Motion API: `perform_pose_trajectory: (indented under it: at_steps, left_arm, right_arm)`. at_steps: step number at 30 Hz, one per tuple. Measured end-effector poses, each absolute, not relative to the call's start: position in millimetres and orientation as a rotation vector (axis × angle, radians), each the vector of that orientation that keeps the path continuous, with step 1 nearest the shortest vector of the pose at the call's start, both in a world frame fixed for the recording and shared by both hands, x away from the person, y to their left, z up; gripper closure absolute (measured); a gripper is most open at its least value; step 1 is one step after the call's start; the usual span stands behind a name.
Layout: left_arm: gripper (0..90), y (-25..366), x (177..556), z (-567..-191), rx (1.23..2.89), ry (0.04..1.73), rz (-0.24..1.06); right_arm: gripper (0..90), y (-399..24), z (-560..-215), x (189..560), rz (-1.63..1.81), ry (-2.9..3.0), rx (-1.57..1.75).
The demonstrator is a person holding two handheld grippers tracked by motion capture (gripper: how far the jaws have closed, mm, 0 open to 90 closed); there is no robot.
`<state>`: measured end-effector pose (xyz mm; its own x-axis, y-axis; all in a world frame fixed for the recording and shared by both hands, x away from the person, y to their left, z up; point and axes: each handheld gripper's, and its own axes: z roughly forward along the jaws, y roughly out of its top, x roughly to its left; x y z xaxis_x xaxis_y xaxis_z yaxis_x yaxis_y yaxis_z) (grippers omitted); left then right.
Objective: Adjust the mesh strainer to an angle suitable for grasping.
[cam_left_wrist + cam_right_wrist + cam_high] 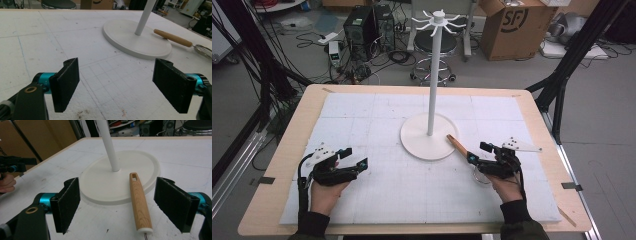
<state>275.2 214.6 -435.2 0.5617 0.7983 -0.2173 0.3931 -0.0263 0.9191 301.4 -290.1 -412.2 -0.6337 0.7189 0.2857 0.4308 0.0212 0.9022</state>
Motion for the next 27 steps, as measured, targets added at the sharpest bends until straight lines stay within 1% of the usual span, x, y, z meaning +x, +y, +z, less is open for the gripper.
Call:
perform_pose_trajectory:
  at_steps: [27]
  left_arm:
    - [22.1, 214.5, 272.2, -435.2, 1.646, 1.016, 0.450]
  right_arm:
    - [20.3, -289.9, -417.2, 307.5, 1.630, 2.078, 1.250]
